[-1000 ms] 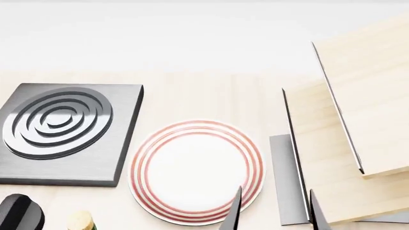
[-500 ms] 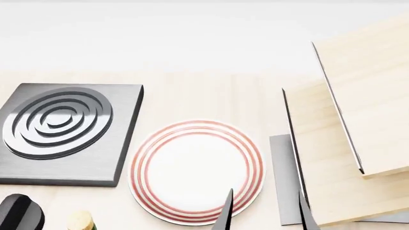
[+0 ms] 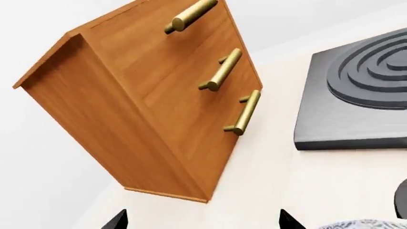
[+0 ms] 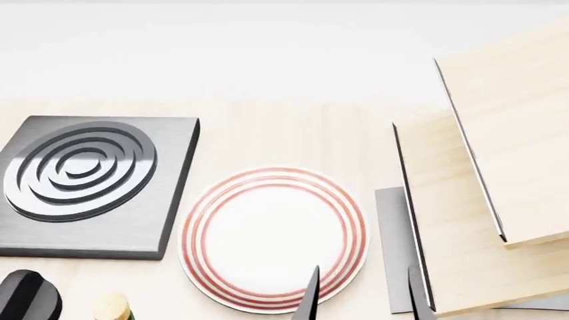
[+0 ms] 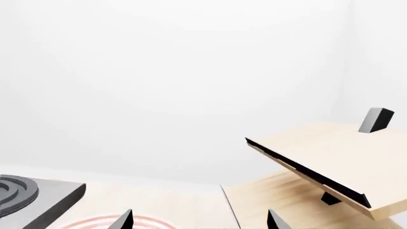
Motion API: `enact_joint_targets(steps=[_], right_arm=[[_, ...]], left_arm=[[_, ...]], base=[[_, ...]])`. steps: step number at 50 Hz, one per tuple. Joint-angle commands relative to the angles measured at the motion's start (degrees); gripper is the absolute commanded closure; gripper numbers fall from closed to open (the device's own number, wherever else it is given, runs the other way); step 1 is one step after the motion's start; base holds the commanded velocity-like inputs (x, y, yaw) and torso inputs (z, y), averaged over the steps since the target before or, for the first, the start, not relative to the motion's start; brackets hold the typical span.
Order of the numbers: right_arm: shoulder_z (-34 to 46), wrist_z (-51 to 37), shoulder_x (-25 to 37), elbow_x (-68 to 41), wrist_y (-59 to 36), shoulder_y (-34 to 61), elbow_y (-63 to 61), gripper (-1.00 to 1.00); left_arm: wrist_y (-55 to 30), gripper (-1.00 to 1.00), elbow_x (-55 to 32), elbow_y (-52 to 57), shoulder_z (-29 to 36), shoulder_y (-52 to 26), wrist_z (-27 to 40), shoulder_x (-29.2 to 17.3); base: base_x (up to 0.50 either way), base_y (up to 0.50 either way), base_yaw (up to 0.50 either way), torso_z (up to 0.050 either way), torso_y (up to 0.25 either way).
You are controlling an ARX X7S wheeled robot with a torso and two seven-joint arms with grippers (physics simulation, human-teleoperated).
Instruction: Pick up the akita bowl and put it on the plate.
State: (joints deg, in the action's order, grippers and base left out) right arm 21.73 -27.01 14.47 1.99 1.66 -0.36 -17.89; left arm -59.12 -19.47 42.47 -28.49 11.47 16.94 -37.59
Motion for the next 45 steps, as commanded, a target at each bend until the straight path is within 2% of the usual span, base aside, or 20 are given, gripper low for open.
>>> enact_joint_targets(steps=[1,10,17,24,31,37,42,45], right_arm=[[0.5,-0.25,-0.05,0.0,-0.03,0.46,0.97,-1.0],[0.84,-0.35,-0.06,-0.12,0.52,0.79,2.38,-1.0],[1.16,-0.39,-0.09,-0.39,1.11,0.94,3.62,-1.0],[1.44,-0.35,-0.18,-0.78,1.6,1.29,5.01,-1.0],[1.29,-0.57,-0.17,-1.15,1.31,1.72,5.5,-1.0],[1.64,-0.65,-0.31,-1.23,1.68,1.96,6.76,-1.0],[1.87,-0.69,-0.29,-1.34,1.79,1.98,7.05,-1.0],[1.8,-0.72,-0.25,-1.65,1.97,2.02,7.34,-1.0]], left_arm=[[-3.12,-1.0,-2.96,0.09,-1.4,1.13,-2.74,-0.07],[-7.64,-1.0,-5.75,-0.01,-2.47,2.04,-5.01,-0.89],[-17.27,-1.0,-10.38,2.05,-4.81,0.6,-7.04,-3.42],[-26.73,-1.0,-15.82,4.84,-11.99,-1.9,-10.76,-5.63],[-27.92,-1.0,-18.13,3.9,-14.19,-2.08,-12.83,-5.98],[-28.12,-1.0,-18.0,0.48,-11.85,-2.58,-12.11,-7.03],[-30.6,-1.0,-20.1,-0.75,-11.17,-3.71,-10.74,-8.56],[-30.73,-1.0,-23.95,-2.67,-11.01,-3.83,-7.51,-10.35]], base=[[0.0,0.0,0.0,0.0,0.0],[0.0,0.0,0.0,0.0,0.0],[0.0,0.0,0.0,0.0,0.0],[0.0,0.0,0.0,0.0,0.0],[0.0,0.0,0.0,0.0,0.0],[0.0,0.0,0.0,0.0,0.0],[0.0,0.0,0.0,0.0,0.0],[0.0,0.0,0.0,0.0,0.0]])
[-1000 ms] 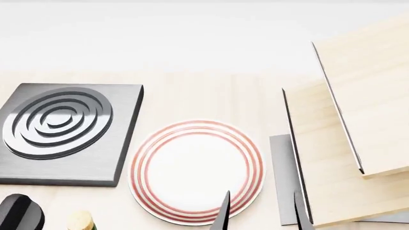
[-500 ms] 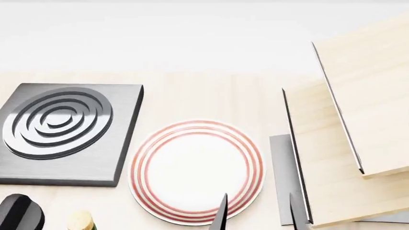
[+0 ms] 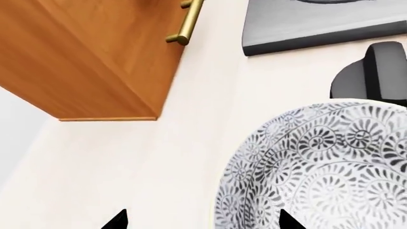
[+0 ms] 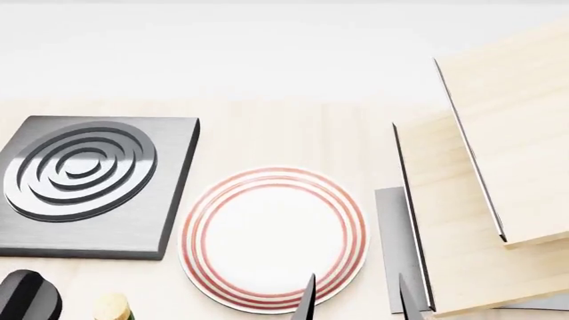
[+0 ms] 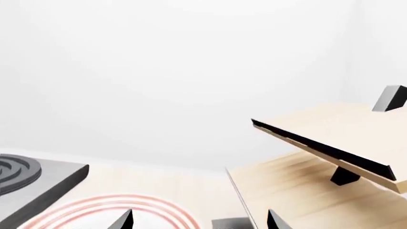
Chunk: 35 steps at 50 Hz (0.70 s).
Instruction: Pick up the akita bowl and put it on the plate.
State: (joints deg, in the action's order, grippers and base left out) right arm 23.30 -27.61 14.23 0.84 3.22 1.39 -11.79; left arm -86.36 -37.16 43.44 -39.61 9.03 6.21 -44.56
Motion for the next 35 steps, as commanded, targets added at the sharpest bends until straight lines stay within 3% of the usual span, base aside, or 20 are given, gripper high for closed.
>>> enact_joint_targets(steps=[1,15,23,35], right_arm=[[0.3,-0.16,-0.01,-0.46,0.51,0.25,1.36,-1.0],[0.85,-0.2,-0.11,-0.94,1.25,0.67,3.58,-1.0],[0.93,-0.3,-0.07,-1.24,1.46,0.84,4.18,-1.0],[1.32,-0.59,0.06,-1.31,1.13,0.81,3.82,-1.0]], left_arm=[[-3.41,-1.0,-7.52,-4.03,0.02,-1.51,4.1,-3.79],[-3.23,-1.0,-16.43,-12.68,5.54,-6.81,11.0,-7.53],[-3.05,-1.0,-27.56,-17.83,9.56,-10.92,21.3,-10.61],[-0.22,-1.0,-30.04,-20.47,12.07,-9.97,22.3,-11.81]], base=[[0.0,0.0,0.0,0.0,0.0],[0.0,0.0,0.0,0.0,0.0],[0.0,0.0,0.0,0.0,0.0],[0.0,0.0,0.0,0.0,0.0]])
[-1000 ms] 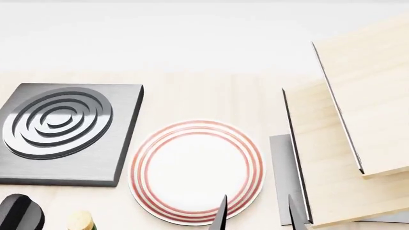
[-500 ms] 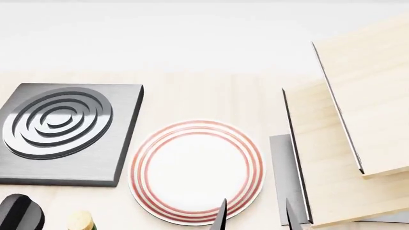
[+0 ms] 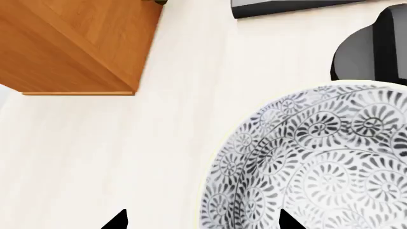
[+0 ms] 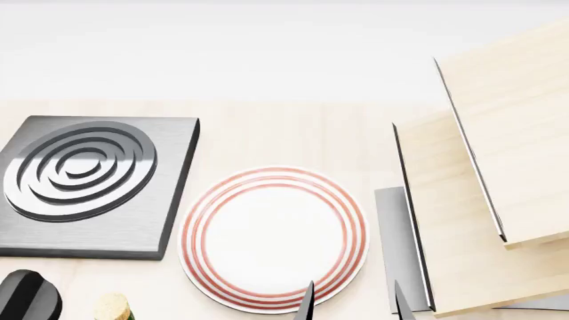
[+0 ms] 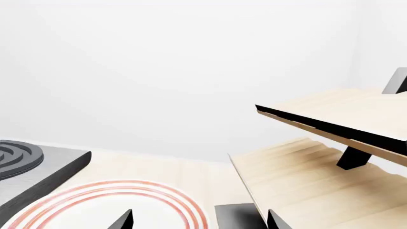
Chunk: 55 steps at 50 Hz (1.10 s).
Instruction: Pick up the akita bowl and put it on the plate.
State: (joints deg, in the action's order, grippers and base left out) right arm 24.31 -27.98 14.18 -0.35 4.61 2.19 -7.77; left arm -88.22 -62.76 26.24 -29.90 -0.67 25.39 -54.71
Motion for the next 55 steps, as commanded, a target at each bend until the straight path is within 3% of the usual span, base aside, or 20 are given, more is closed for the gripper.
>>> enact_joint_targets(steps=[1,16,42,43,55], right_arm=[[0.33,-0.25,0.12,-0.14,-0.26,0.03,-0.28,-1.0],[0.61,-0.74,0.22,-0.12,-0.69,0.38,-0.52,-1.0],[1.11,-1.31,0.45,-0.56,-0.48,0.65,0.28,-1.0],[1.12,-1.3,0.46,-0.63,-0.43,0.67,0.33,-1.0],[1.39,-1.52,0.6,-0.81,-0.47,0.71,0.44,-1.0]], left_arm=[[2.05,-1.0,-4.23,-3.39,2.56,0.2,2.88,-1.73],[7.55,-1.0,-0.69,-5.72,3.05,7.61,-0.89,-1.56],[13.62,-1.0,5.66,-12.49,14.95,4.94,-3.31,-0.23],[13.79,1.0,5.8,-12.69,15.12,4.79,-3.31,-0.16],[14.02,1.0,5.5,-12.07,15.04,5.56,-3.0,-0.33]], base=[[0.0,0.0,0.0,0.0,0.0],[0.0,0.0,0.0,0.0,0.0],[0.0,0.0,0.0,0.0,0.0],[0.0,0.0,0.0,0.0,0.0],[0.0,0.0,0.0,-0.002,0.0]])
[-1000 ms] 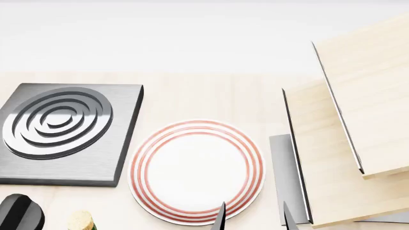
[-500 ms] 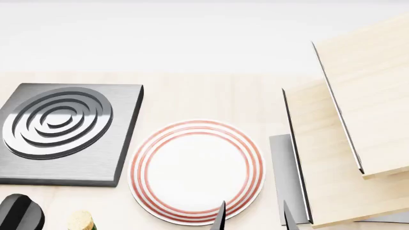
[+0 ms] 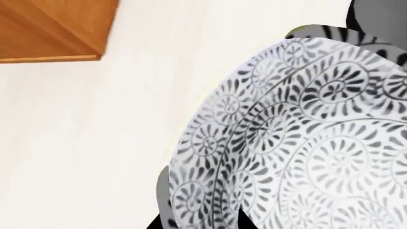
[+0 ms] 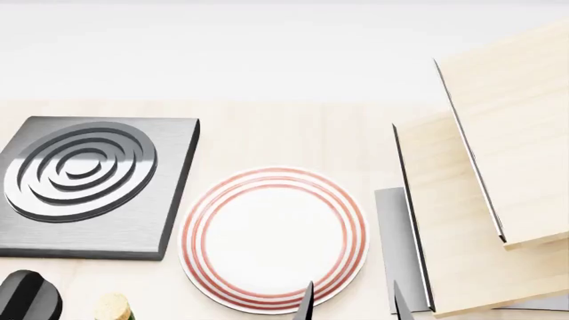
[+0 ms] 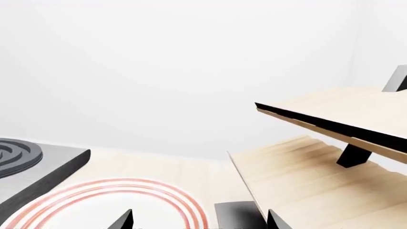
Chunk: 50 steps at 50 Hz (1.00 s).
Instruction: Pick up the akita bowl and put it on the plate.
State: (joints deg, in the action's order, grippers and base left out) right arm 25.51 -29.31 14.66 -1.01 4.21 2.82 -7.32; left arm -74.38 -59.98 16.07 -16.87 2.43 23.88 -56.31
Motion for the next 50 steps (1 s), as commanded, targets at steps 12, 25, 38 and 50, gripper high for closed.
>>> enact_joint_targets(steps=[12,25,38,50], right_arm=[[0.4,-0.4,0.18,-0.38,0.3,0.26,0.61,-1.0],[0.57,-0.57,0.28,-0.77,0.27,0.46,0.68,-1.0],[0.86,-0.73,0.37,-0.95,0.07,0.77,0.63,-1.0],[0.8,-0.97,0.69,-1.26,0.08,0.87,0.23,-1.0]], left_arm=[[1.09,1.0,2.22,0.83,-1.17,4.13,-0.78,0.31],[-1.31,1.0,-1.74,7.03,-9.92,7.88,0.9,-0.83],[-1.42,1.0,-3.81,11.38,-17.15,10.09,0.79,-1.59],[4.26,1.0,-1.4,18.49,-28.62,8.23,2.95,-0.95]], base=[[0.0,0.0,0.0,-0.003,0.0],[0.0,0.0,0.0,-0.001,0.0],[0.0,0.0,0.0,-0.001,0.0],[0.0,0.0,0.0,0.0,0.0]])
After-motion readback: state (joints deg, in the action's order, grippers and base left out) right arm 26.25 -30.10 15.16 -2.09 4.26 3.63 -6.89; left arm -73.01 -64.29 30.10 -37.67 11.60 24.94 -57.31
